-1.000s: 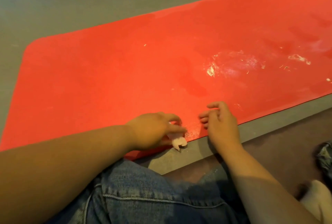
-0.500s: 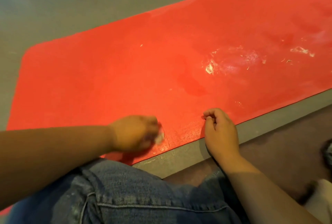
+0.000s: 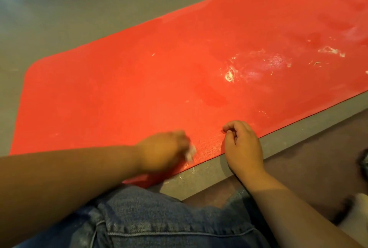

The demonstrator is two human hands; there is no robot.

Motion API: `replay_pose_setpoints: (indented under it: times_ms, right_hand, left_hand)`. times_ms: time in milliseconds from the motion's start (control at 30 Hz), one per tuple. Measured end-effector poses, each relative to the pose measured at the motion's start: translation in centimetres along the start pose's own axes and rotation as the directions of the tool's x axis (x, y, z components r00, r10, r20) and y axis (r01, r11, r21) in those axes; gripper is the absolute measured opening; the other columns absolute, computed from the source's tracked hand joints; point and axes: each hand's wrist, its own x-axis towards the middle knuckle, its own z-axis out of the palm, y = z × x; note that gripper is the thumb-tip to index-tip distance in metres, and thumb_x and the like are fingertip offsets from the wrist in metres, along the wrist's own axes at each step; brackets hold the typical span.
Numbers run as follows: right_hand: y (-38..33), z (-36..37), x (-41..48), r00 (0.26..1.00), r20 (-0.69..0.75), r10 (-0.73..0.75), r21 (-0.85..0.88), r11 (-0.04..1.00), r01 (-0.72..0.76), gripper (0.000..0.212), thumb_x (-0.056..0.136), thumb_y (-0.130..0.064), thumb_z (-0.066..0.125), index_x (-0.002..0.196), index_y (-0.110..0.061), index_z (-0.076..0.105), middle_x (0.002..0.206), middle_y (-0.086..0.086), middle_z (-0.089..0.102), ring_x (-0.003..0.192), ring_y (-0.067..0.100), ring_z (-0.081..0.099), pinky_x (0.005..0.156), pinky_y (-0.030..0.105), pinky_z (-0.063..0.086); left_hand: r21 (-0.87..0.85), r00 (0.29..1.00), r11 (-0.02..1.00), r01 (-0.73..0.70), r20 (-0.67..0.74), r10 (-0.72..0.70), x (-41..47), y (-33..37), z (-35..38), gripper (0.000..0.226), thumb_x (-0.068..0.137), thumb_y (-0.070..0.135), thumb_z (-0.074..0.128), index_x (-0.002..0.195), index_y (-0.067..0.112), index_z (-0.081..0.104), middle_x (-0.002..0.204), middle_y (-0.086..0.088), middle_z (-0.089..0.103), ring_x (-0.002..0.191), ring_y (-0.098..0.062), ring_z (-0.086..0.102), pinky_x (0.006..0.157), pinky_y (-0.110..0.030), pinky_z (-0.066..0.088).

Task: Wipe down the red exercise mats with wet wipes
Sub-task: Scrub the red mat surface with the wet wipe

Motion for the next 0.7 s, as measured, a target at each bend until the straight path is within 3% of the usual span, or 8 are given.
replay_pose_setpoints:
  times_ms: [67, 133, 233, 300, 367, 500, 600, 700]
  right_hand:
    - [-0.3, 0.0, 0.0, 1.000, 0.007, -0.014, -0.006, 1.000, 0.014, 0.019, 0.090, -0.004, 0.047, 0.087, -0.019, 0.059, 0.092, -0.006, 0.054, 0.084, 0.014, 0.051, 0.068, 0.030, 0.040]
    - [0.3, -0.3, -0.1, 1.000, -0.017, 0.014, -0.006, 1.000, -0.014, 0.019, 0.089, -0.004, 0.047, 0.087, -0.018, 0.059, 0.092, -0.006, 0.055, 0.085, 0.015, 0.052, 0.069, 0.031, 0.042]
    - [0.0, -0.2, -0.2, 1.000, 0.001, 0.001, 0.006, 1.000, -0.001, 0.019, 0.089, -0.004, 0.046, 0.088, -0.017, 0.060, 0.094, -0.006, 0.056, 0.087, 0.016, 0.053, 0.070, 0.032, 0.044]
    - [-0.1, -0.2, -0.1, 1.000, 0.003, -0.006, 0.013, 1.000, 0.006, 0.020, 0.089, -0.004, 0.046, 0.088, -0.017, 0.060, 0.094, -0.006, 0.056, 0.087, 0.016, 0.053, 0.071, 0.034, 0.046]
    - [-0.2, 0.0, 0.0, 1.000, -0.001, -0.006, 0.011, 1.000, 0.006, 0.020, 0.089, -0.004, 0.046, 0.088, -0.017, 0.061, 0.094, -0.005, 0.056, 0.087, 0.016, 0.053, 0.071, 0.035, 0.047]
    - [-0.2, 0.0, -0.1, 1.000, -0.024, 0.001, 0.011, 1.000, 0.000, 0.019, 0.089, -0.003, 0.047, 0.087, -0.015, 0.062, 0.093, -0.003, 0.058, 0.086, 0.018, 0.054, 0.070, 0.036, 0.047]
    - [-0.1, -0.1, -0.1, 1.000, -0.012, -0.002, 0.012, 1.000, 0.002, 0.019, 0.089, -0.002, 0.047, 0.087, -0.014, 0.062, 0.093, -0.002, 0.058, 0.086, 0.018, 0.054, 0.071, 0.036, 0.047]
    - [-0.1, -0.3, -0.1, 1.000, 0.004, 0.000, 0.023, 1.000, -0.001, 0.021, 0.088, -0.002, 0.046, 0.086, -0.016, 0.061, 0.093, -0.004, 0.057, 0.087, 0.017, 0.053, 0.071, 0.036, 0.047]
  left_hand:
    - [0.018, 0.920, 0.935, -0.354, 0.189, 0.344, -1.3, 1.4, -0.4, 0.021, 0.087, 0.019, 0.059, 0.106, 0.011, 0.064, 0.110, -0.011, 0.058, 0.089, -0.029, 0.061, 0.068, -0.035, 0.052]
    - [0.114, 0.898, 0.900, -0.421, 0.195, 0.395, 0.0, -0.5, -1.4, 0.022, 0.081, 0.014, 0.069, 0.101, 0.008, 0.067, 0.103, -0.014, 0.061, 0.083, -0.030, 0.064, 0.061, -0.031, 0.051]
    - [0.180, 0.994, 0.979, 0.096, -0.071, -0.085, 2.2, -5.5, -3.3, 0.012, 0.093, 0.022, 0.058, 0.098, 0.016, 0.066, 0.100, -0.009, 0.054, 0.091, -0.030, 0.060, 0.075, -0.028, 0.042]
    - [0.083, 0.857, 0.869, 0.488, -0.234, -0.459, 3.3, -7.9, -3.8, 0.022, 0.098, 0.022, 0.047, 0.096, 0.011, 0.066, 0.101, -0.013, 0.052, 0.096, -0.034, 0.058, 0.082, -0.036, 0.043]
    - [0.078, 0.789, 0.811, 0.579, -0.303, -0.534, 4.0, -6.4, -3.1, 0.031, 0.099, 0.026, 0.042, 0.095, 0.007, 0.065, 0.101, -0.016, 0.054, 0.094, -0.036, 0.058, 0.078, -0.038, 0.041]
    - [0.022, 0.991, 0.996, 0.082, -0.104, -0.079, 1.9, 0.9, -1.0, 0.021, 0.096, 0.029, 0.050, 0.092, 0.015, 0.065, 0.088, -0.004, 0.054, 0.079, -0.027, 0.058, 0.065, -0.029, 0.036]
    - [0.069, 0.966, 0.969, -0.237, 0.123, 0.227, 1.0, 0.5, -1.7, 0.011, 0.084, 0.017, 0.063, 0.092, 0.011, 0.069, 0.088, -0.005, 0.057, 0.077, -0.025, 0.059, 0.063, -0.029, 0.045]
    - [0.134, 1.000, 0.991, 0.001, -0.001, -0.001, 3.8, -3.2, -3.7, 0.007, 0.088, 0.015, 0.061, 0.089, 0.016, 0.067, 0.090, -0.006, 0.054, 0.083, -0.029, 0.060, 0.069, -0.029, 0.041]
